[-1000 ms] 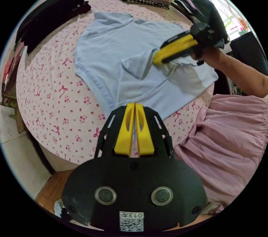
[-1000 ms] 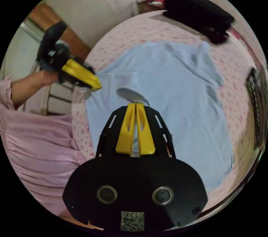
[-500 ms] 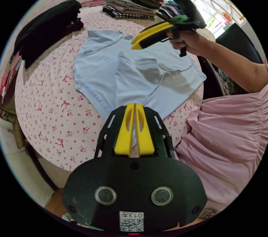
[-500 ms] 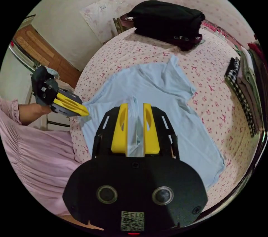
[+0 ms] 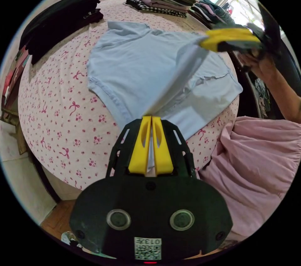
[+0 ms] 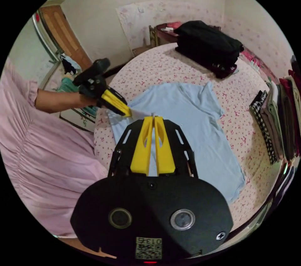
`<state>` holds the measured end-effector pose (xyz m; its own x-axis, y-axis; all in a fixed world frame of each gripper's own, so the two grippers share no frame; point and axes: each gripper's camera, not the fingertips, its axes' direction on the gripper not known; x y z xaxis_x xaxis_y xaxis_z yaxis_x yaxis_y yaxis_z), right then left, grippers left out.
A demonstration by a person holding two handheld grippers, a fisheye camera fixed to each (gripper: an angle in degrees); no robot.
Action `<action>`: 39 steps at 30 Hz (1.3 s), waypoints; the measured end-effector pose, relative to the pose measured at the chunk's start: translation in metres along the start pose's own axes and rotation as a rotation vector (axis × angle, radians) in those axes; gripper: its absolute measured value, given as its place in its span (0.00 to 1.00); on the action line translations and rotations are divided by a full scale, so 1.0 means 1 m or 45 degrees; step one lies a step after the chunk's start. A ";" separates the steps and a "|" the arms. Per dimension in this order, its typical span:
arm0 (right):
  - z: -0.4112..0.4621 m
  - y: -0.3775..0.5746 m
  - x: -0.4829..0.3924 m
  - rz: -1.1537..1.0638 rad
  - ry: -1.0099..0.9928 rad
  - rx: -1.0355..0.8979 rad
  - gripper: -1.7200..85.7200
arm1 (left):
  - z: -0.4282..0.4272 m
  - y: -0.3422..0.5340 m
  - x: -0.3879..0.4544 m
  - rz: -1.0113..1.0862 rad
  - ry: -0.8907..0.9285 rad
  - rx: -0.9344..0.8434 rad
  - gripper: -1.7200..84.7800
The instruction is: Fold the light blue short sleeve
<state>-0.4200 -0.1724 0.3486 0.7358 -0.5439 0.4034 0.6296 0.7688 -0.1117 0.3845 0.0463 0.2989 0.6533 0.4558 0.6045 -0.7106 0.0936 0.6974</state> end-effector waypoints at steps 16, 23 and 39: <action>0.031 0.100 -0.059 0.144 0.236 -0.206 0.03 | -0.017 0.033 -0.005 -0.094 -0.042 0.048 0.02; 0.009 0.101 0.017 0.407 0.266 -0.093 0.07 | -0.031 0.036 0.005 -0.082 -0.088 0.173 0.02; 0.002 0.159 0.126 0.617 0.012 -0.057 0.09 | 0.002 0.014 0.016 0.101 -0.062 0.080 0.02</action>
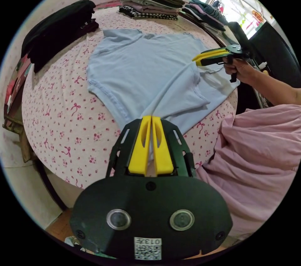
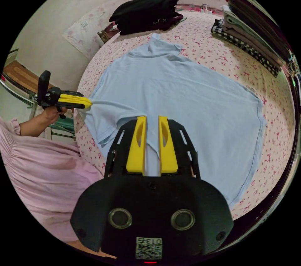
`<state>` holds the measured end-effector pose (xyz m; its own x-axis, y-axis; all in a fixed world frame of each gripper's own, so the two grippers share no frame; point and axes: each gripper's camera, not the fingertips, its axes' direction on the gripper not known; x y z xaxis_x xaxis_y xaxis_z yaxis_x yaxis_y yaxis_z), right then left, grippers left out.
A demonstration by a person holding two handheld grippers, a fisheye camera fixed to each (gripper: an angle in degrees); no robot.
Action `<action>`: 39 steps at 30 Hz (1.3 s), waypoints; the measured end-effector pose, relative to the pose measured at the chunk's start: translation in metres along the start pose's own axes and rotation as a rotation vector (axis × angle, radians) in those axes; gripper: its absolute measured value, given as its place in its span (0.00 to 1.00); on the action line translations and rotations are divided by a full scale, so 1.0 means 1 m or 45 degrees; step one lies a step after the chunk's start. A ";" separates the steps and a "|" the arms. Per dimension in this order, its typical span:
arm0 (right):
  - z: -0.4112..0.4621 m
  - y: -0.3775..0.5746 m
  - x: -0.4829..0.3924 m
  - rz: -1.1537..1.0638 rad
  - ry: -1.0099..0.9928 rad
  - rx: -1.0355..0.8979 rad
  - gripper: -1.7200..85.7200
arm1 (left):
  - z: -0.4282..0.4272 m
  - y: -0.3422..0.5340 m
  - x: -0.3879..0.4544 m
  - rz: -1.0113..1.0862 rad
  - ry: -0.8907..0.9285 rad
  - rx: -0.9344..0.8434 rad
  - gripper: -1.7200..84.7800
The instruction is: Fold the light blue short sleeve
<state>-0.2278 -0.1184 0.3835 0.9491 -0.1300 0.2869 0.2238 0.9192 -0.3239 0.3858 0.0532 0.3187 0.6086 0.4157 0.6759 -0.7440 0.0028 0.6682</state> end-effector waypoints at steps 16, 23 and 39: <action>-0.045 -0.008 0.021 -0.081 0.120 0.089 0.03 | 0.038 -0.046 0.061 0.372 0.040 -0.097 0.02; -0.012 -0.006 -0.010 -0.220 0.174 -0.013 0.02 | 0.035 -0.049 0.039 0.236 0.084 -0.140 0.02; -0.105 0.028 0.174 0.194 0.324 0.154 0.06 | -0.028 -0.084 -0.141 -0.347 0.091 0.169 0.08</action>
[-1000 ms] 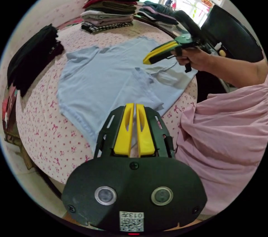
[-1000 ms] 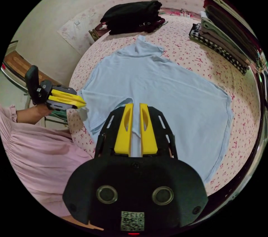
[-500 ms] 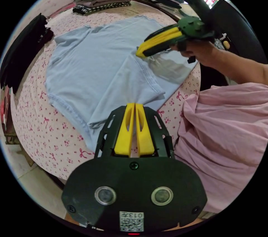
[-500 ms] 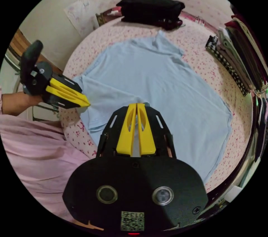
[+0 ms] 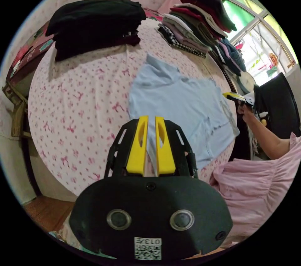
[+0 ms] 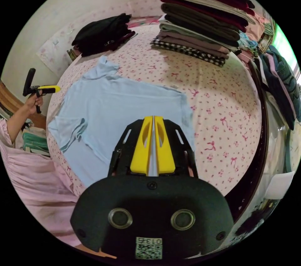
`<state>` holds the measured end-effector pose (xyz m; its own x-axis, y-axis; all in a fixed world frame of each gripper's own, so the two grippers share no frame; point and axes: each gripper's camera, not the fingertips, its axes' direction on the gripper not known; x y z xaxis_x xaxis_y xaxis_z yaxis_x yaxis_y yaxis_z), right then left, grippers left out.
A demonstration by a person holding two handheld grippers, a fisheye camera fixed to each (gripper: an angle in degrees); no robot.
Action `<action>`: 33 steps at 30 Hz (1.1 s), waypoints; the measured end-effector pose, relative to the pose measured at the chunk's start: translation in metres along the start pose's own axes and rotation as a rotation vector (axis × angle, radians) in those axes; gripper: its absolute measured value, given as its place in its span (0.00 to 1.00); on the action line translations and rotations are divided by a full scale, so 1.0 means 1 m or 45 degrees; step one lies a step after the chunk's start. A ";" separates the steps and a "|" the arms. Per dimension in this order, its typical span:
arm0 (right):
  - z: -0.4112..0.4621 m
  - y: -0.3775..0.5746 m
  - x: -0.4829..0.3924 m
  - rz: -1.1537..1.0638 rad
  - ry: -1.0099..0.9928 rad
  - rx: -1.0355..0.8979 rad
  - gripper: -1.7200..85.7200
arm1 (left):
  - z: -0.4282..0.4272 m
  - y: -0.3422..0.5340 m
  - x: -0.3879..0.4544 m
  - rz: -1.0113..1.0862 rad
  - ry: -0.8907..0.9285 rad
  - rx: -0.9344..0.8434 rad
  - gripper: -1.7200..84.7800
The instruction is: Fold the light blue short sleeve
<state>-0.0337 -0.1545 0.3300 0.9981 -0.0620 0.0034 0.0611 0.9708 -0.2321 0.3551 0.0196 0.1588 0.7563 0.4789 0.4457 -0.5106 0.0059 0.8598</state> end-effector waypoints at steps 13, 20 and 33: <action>0.024 -0.086 0.047 -0.283 0.008 -0.240 0.11 | 0.074 -0.156 -0.007 0.270 -0.044 -0.226 0.16; 0.042 -0.097 0.051 -0.277 -0.056 -0.383 0.11 | 0.093 -0.165 -0.008 0.298 -0.037 -0.280 0.13; -0.027 -0.071 0.012 -0.318 0.029 -0.180 0.04 | -0.007 -0.106 0.004 0.376 0.022 0.029 0.02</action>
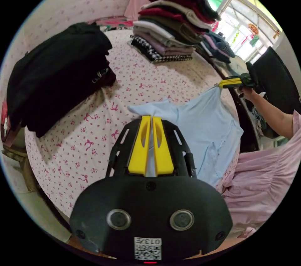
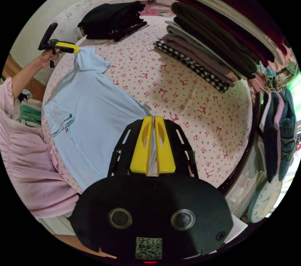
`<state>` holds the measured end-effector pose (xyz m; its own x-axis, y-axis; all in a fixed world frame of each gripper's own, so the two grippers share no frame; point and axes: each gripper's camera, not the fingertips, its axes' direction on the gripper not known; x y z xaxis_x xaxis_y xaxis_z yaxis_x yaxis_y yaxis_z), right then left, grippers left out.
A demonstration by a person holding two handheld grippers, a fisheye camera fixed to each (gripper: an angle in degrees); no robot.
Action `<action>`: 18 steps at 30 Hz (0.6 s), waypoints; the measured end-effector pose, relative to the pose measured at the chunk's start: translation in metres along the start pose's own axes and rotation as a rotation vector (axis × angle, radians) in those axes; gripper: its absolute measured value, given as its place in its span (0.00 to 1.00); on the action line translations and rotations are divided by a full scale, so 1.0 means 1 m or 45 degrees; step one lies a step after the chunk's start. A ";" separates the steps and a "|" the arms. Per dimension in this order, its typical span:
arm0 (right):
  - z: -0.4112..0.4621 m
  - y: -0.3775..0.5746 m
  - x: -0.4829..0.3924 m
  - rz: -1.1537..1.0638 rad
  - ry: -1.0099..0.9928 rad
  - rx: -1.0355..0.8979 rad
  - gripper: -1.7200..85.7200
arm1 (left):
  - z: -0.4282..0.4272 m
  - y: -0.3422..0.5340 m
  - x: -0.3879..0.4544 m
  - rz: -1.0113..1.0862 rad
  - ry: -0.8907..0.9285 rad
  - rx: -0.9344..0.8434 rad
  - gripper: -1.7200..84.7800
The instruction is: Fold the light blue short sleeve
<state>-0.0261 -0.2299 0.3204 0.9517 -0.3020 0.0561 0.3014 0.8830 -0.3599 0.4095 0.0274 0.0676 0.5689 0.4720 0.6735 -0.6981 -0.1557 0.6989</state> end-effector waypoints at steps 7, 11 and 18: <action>-0.041 0.073 -0.083 -0.067 0.213 0.114 0.04 | -0.051 0.091 0.052 0.025 -0.016 0.099 0.02; -0.015 0.110 -0.123 -0.014 0.252 0.032 0.04 | -0.021 0.134 0.067 -0.054 -0.010 -0.042 0.02; 0.020 0.118 -0.145 0.071 0.292 -0.057 0.03 | 0.014 0.153 0.084 -0.058 -0.077 -0.207 0.02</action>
<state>-0.1274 -0.0742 0.2887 0.9268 -0.3318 -0.1759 0.2413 0.8851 -0.3981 0.3567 0.0306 0.2343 0.6236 0.4212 0.6585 -0.7291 0.0094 0.6844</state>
